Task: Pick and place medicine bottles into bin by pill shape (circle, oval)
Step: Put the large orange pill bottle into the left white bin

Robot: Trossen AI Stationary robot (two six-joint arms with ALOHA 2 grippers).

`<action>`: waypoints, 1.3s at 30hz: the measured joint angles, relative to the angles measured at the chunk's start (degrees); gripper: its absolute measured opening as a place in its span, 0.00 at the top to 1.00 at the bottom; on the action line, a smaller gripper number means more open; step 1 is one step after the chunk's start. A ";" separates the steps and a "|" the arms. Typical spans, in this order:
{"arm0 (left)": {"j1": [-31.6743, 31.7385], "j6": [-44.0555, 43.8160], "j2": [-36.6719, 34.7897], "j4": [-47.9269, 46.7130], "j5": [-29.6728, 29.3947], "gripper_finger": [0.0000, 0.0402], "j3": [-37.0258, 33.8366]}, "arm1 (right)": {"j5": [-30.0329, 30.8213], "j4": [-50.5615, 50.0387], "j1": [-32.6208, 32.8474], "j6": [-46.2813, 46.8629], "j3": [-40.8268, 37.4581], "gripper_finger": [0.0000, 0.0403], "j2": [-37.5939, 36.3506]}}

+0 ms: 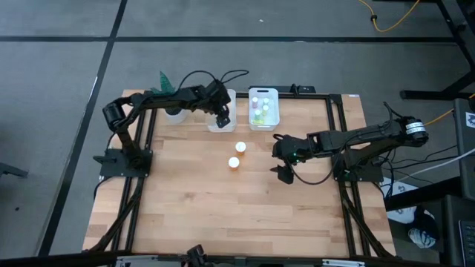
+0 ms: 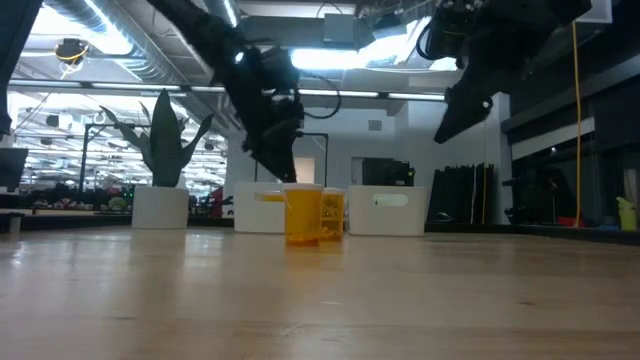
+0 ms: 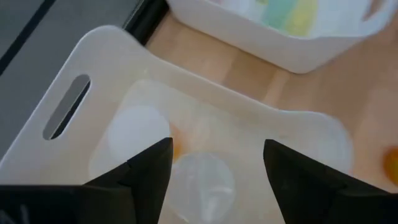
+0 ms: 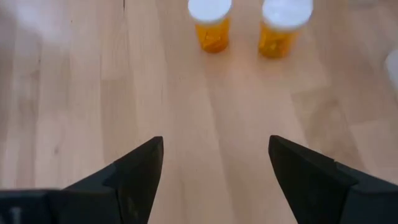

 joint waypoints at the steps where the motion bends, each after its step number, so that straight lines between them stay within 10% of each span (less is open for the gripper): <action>1: -0.55 0.00 -0.02 -2.29 -0.12 0.40 1.49 | 0.78 0.88 -0.01 -1.25 0.00 0.27 0.14; 22: -15.78 -5.05 -3.12 -50.12 -11.77 0.39 12.30 | 1.16 24.39 -8.85 -12.85 -0.02 0.27 21.84; 39: -21.00 -14.10 -19.76 -47.21 -15.69 0.39 0.44 | 1.29 30.05 -12.03 -17.72 10.43 0.27 33.70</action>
